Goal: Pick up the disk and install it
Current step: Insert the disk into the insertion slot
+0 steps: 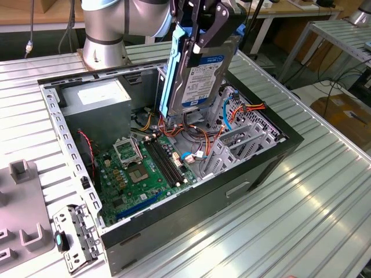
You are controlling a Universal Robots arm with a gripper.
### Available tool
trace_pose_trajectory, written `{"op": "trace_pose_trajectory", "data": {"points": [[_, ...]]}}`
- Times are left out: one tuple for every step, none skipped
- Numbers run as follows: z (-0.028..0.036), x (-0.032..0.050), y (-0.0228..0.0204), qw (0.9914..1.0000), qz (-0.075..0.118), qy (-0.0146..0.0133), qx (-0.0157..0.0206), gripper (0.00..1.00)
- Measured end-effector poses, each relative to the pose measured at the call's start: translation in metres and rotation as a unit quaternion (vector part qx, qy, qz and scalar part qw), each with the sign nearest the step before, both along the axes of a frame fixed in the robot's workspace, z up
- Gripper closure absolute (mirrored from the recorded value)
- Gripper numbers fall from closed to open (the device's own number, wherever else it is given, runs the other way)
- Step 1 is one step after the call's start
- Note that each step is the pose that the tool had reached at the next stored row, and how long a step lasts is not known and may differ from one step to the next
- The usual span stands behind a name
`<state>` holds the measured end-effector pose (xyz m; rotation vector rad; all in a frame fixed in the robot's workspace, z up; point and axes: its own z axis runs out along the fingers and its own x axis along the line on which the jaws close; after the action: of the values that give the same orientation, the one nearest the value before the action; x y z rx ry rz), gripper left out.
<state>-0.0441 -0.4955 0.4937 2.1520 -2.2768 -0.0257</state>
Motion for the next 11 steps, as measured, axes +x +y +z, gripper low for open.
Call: {"op": "trace_pose_trajectory", "data": {"points": [[0.0000, 0.0005, -0.0001, 1.00000, 0.000, 0.0000, 0.0000, 0.63], [0.0000, 0.0017, -0.0001, 1.00000, 0.000, 0.0000, 0.0000, 0.63], [0.0000, 0.0037, 0.0000, 1.00000, 0.000, 0.0000, 0.0000, 0.63], [0.0000, 0.0069, 0.0000, 1.00000, 0.000, 0.0000, 0.0000, 0.63], [0.0000, 0.0086, 0.0000, 1.00000, 0.000, 0.0000, 0.0000, 0.63], [-0.0001, 0.0098, -0.0001, 1.00000, 0.000, 0.0000, 0.0000, 0.63], [-0.0002, 0.0106, -0.0011, 1.00000, 0.000, 0.0000, -0.0001, 0.63], [-0.0005, 0.0111, -0.0028, 1.00000, 0.000, 0.0000, 0.0000, 0.63], [-0.0010, 0.0112, -0.0073, 1.00000, 0.000, 0.0000, 0.0000, 0.63], [-0.0016, 0.0113, -0.0124, 1.00000, 0.000, 0.0000, 0.0000, 0.63], [-0.0024, 0.0113, -0.0179, 1.00000, 0.000, 0.0000, 0.0000, 0.63]]}}
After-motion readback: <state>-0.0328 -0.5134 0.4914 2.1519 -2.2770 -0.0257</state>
